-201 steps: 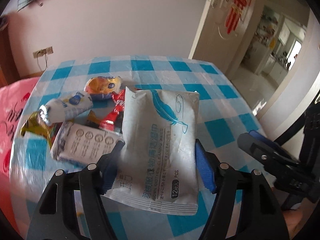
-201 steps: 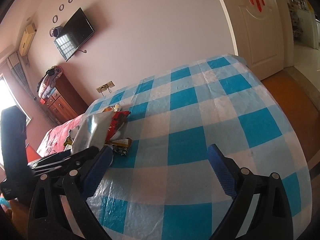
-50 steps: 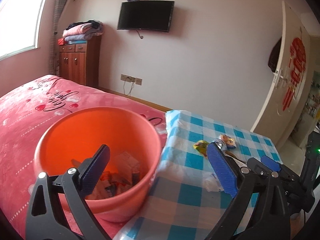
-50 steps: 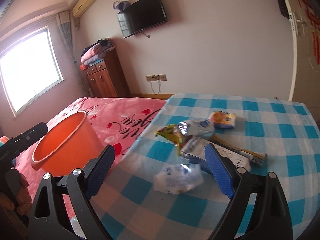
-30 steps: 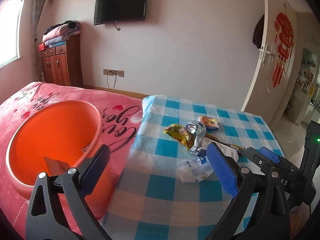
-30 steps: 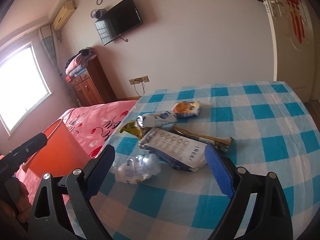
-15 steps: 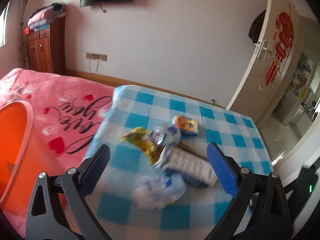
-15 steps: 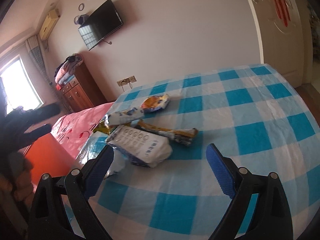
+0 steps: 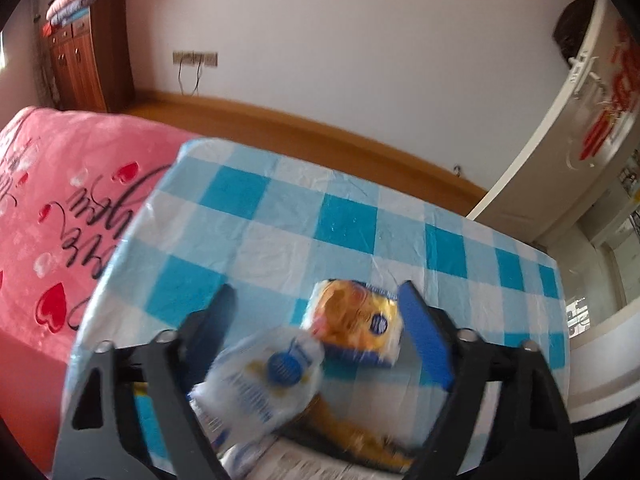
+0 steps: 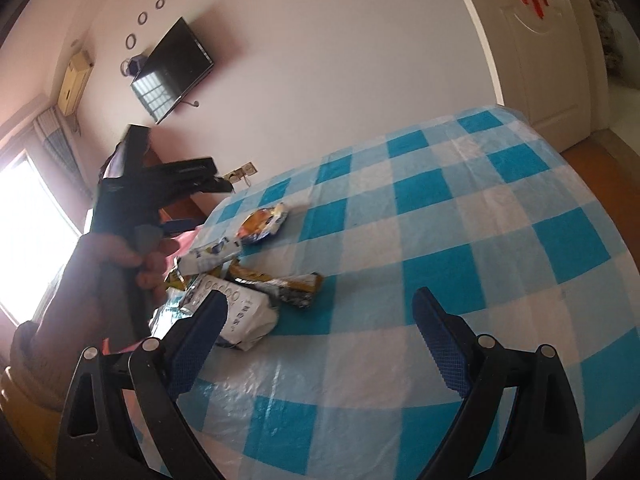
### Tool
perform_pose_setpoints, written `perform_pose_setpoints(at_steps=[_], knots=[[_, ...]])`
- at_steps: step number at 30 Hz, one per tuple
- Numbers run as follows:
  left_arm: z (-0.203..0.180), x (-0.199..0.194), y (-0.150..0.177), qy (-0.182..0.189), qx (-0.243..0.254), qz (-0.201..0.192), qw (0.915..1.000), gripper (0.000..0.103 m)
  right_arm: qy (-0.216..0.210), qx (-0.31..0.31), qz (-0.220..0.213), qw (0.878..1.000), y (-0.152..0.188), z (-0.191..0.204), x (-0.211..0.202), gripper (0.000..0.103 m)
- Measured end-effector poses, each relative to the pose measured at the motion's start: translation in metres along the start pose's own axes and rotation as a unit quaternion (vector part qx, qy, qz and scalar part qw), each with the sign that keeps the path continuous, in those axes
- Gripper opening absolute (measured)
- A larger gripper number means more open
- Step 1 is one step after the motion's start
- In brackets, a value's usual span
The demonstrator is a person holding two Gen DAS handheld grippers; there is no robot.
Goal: Collect trash
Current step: 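Move both tools in toward the yellow chip bag and snack bars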
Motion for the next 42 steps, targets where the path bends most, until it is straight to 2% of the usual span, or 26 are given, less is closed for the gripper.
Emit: perform_pose_setpoints(at_steps=[8,11,14,19,28,33,37,38,39,42], knots=[[-0.011,0.042,0.0,-0.03,-0.003,0.054,0.9981,0.053,0.0,0.024,-0.005,1.0,-0.014,-0.019,-0.005,0.093],[-0.014,0.053,0.01,-0.016,-0.013,0.072,0.9972,0.043,-0.001,0.032,-0.004,0.999,-0.017,-0.025,-0.007,0.093],[-0.02,0.052,0.015,-0.024,0.006,0.063,0.9977,0.042,-0.001,0.039,-0.005,0.999,-0.019,-0.029,-0.009,0.093],[-0.037,0.045,0.027,-0.002,0.032,0.063,0.9975,0.04,0.0,0.043,-0.01,0.999,-0.023,-0.033,-0.013,0.093],[-0.104,0.009,0.083,0.067,0.105,0.066,0.99,0.038,0.014,0.044,-0.024,0.999,-0.031,-0.043,-0.02,0.093],[-0.132,-0.016,0.115,0.131,0.122,0.074,0.9811,0.038,0.023,0.046,-0.022,0.998,-0.031,-0.05,-0.018,0.093],[-0.121,-0.047,0.108,0.138,0.127,0.036,0.9817,0.038,0.023,0.051,-0.017,0.998,-0.029,-0.053,-0.016,0.092],[-0.108,-0.052,0.099,0.134,0.125,0.025,0.9828,0.042,0.024,0.052,-0.015,0.998,-0.028,-0.053,-0.015,0.092],[-0.1,-0.058,0.093,0.124,0.125,0.016,0.9843,0.048,0.024,0.053,-0.014,0.998,-0.029,-0.054,-0.014,0.093],[-0.052,-0.073,0.063,0.053,0.119,-0.025,0.9912,0.059,0.025,0.055,-0.01,0.998,-0.027,-0.054,-0.011,0.093]])
Point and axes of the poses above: each gripper's, at about its wrist camera, not at the fingertips, and x roughly the way its jaws point, z to its left, y to its underside, the point moved 8 cm from there along x, roughly the way its jaws point, and after that the axes turned 14 degrees about x, right-handed, at the moved point
